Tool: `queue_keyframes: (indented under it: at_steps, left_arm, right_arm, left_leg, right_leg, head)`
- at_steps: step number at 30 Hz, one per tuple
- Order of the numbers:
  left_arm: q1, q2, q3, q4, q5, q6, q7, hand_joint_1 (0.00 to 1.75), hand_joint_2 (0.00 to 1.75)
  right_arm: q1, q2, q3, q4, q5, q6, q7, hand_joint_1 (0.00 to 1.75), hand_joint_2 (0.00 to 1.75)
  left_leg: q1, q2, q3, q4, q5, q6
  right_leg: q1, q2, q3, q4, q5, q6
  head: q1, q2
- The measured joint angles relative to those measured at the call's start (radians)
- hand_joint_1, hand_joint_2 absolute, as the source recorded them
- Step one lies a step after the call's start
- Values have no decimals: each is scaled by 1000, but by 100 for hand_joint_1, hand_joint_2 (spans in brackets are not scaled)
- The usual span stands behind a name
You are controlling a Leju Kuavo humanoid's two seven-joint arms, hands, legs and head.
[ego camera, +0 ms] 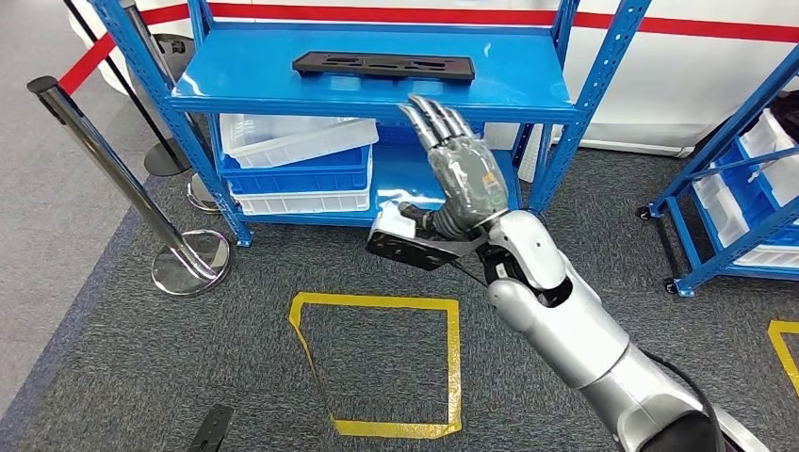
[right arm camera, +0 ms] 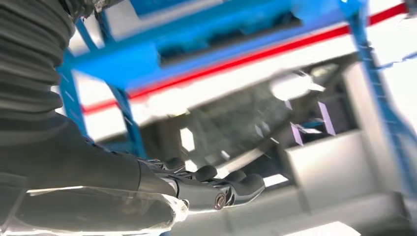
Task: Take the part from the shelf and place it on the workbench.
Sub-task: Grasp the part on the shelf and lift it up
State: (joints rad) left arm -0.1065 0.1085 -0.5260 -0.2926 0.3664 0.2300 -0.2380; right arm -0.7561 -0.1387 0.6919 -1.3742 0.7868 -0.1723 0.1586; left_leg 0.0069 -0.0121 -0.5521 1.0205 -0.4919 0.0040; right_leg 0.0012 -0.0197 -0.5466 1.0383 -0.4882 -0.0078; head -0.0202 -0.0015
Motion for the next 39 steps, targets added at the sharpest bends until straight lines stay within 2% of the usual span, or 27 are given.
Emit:
queue_keyframes:
  at_steps: [8, 16, 18, 21, 24, 30, 39]
  left_arm:
    - [-11, 4, -25, 4, 22, -49, -10, 0, 0]
    - [-12, 5, -29, 5, 27, -60, -13, 0, 0]
    - [-14, 6, -34, 6, 38, -79, -19, 0, 0]
    - [-17, 10, -46, 12, 66, -115, -35, 0, 0]
    - [-17, 14, -50, 15, 78, -119, -40, 0, 0]
    - [-15, 16, -50, 20, 86, -120, -48, 0, 0]
    - [-8, 18, -52, 24, 93, -127, -63, 0, 0]
  right_arm:
    - [-116, 66, 136, -36, 196, 80, -2, 0, 175]
    - [-133, 82, 159, -44, 241, 105, -4, 0, 175]
    - [-172, 110, 206, -53, 306, 162, -5, 0, 175]
    - [-247, 157, 310, -48, 365, 347, 6, 0, 175]
    - [-272, 169, 344, -31, 328, 432, 23, 0, 175]
    - [-288, 175, 371, 6, 275, 481, 47, 0, 175]
    - [-295, 183, 396, 43, 245, 481, 72, 0, 175]
  left_leg:
    - [0, 0, 0, 0, 0, 0]
    - [0, 0, 0, 0, 0, 0]
    - [0, 0, 0, 0, 0, 0]
    - [0, 0, 0, 0, 0, 0]
    - [0, 0, -1, 0, 0, 0]
    - [0, 0, -1, 0, 0, 0]
    - [0, 0, -1, 0, 0, 0]
  right_leg:
    - [0, 0, 0, 0, 0, 0]
    - [0, 0, 0, 0, 0, 0]
    - [0, 0, -1, 0, 0, 0]
    - [0, 0, -1, 0, 0, 0]
    - [0, 0, -1, 0, 0, 0]
    - [0, 0, -1, 0, 0, 0]
    - [0, 0, -1, 0, 0, 0]
  head:
    - [0, 0]
    - [0, 0]
    - [0, 0]
    - [0, 0]
    - [0, 0]
    - [0, 0]
    - [0, 0]
